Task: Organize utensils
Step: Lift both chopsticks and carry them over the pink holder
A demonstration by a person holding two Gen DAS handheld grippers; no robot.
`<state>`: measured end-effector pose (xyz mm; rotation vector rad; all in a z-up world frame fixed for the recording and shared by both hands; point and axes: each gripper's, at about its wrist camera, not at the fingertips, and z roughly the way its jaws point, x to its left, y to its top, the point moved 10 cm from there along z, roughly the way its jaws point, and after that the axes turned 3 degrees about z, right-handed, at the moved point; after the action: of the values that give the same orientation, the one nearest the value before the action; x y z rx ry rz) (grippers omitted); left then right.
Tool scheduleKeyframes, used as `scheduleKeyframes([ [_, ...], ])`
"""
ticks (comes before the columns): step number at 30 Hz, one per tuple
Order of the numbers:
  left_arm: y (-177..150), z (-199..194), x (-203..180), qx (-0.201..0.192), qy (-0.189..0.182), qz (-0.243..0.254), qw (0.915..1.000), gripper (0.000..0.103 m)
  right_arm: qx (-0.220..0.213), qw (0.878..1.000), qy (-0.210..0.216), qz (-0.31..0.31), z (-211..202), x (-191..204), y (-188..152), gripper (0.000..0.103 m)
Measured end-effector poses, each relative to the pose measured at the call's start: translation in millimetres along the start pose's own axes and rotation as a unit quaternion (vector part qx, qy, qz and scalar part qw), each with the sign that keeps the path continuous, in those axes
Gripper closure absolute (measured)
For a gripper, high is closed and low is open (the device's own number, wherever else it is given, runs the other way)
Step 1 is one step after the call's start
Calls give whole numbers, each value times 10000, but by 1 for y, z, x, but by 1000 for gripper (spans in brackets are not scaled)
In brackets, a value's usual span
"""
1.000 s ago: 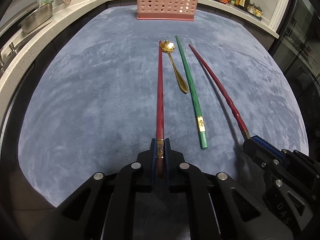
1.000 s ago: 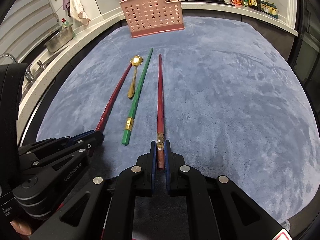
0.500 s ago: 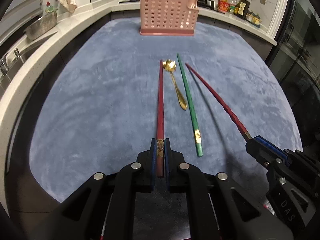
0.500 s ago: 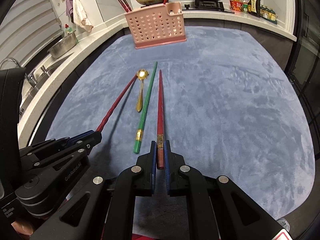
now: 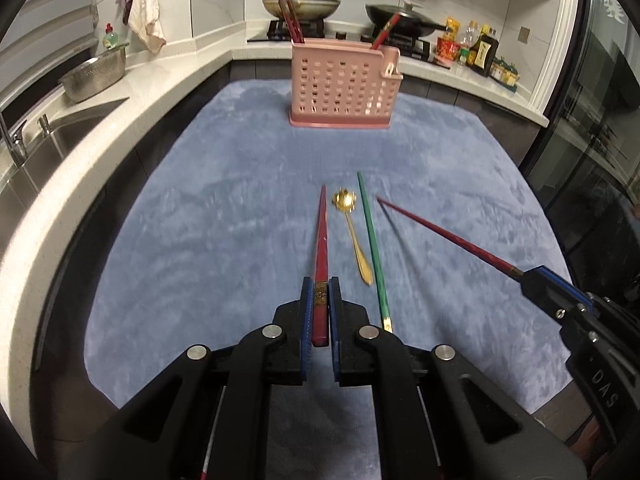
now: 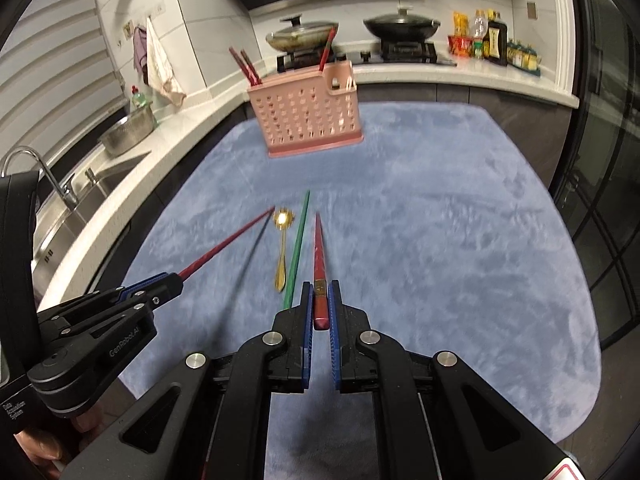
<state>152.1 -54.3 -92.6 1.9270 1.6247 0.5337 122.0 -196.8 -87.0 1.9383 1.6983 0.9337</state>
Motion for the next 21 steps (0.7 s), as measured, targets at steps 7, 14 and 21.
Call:
scheduleKeyframes([
  [7, 32, -18, 11, -324, 42, -63, 9994, 96, -326, 9994, -28, 67, -15, -5, 34, 96],
  [14, 73, -31, 20, -709, 105, -74, 9974, 96, -650, 9978, 44, 114, -25, -9, 75, 96],
  [21, 109, -32, 27, -882, 137, -121, 9959, 96, -959, 9952, 144, 106, -31, -6, 119, 96],
])
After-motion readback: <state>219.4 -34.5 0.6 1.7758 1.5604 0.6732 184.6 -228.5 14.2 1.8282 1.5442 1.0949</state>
